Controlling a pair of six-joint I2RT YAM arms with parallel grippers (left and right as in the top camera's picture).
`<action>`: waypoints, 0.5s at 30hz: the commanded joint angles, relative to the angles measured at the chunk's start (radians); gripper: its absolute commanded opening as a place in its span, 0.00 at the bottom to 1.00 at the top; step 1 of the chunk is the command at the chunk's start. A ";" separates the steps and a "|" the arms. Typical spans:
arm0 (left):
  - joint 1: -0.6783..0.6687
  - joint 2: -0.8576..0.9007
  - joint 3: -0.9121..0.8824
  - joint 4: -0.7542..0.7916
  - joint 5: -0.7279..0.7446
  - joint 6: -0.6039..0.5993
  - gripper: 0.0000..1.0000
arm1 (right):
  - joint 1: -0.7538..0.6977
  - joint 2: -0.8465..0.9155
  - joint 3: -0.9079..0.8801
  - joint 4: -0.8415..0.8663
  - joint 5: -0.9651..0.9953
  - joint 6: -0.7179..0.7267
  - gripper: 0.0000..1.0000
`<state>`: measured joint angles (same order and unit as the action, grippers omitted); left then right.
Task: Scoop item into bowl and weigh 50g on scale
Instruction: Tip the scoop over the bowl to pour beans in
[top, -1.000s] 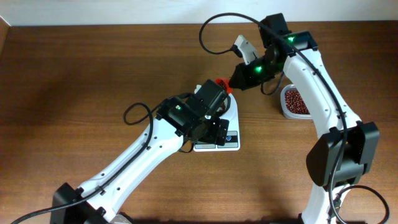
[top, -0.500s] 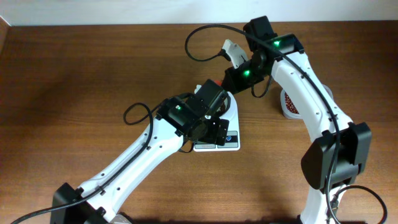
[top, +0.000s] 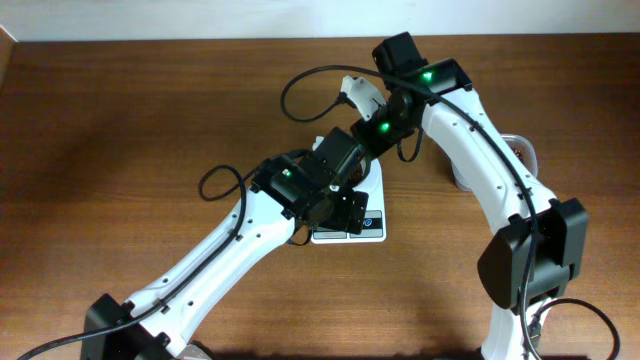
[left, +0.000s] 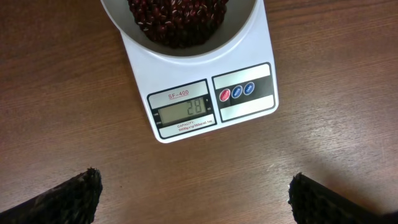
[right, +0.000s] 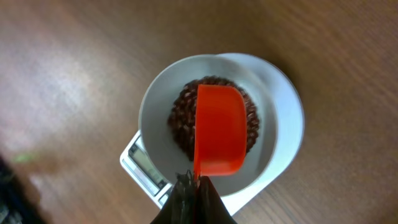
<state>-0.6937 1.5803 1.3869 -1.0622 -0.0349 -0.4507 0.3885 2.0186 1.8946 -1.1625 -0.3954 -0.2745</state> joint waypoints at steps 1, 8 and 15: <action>-0.004 0.007 0.013 -0.001 -0.014 -0.013 0.99 | 0.017 -0.030 0.022 0.008 0.027 0.042 0.04; -0.004 0.007 0.013 -0.001 -0.014 -0.013 0.99 | 0.045 -0.038 0.032 0.021 0.116 -0.015 0.04; -0.004 0.007 0.013 -0.001 -0.014 -0.013 0.99 | 0.099 -0.054 0.086 0.014 0.204 -0.031 0.04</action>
<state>-0.6937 1.5803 1.3869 -1.0645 -0.0349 -0.4538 0.4774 1.9903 1.9636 -1.1641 -0.1646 -0.3458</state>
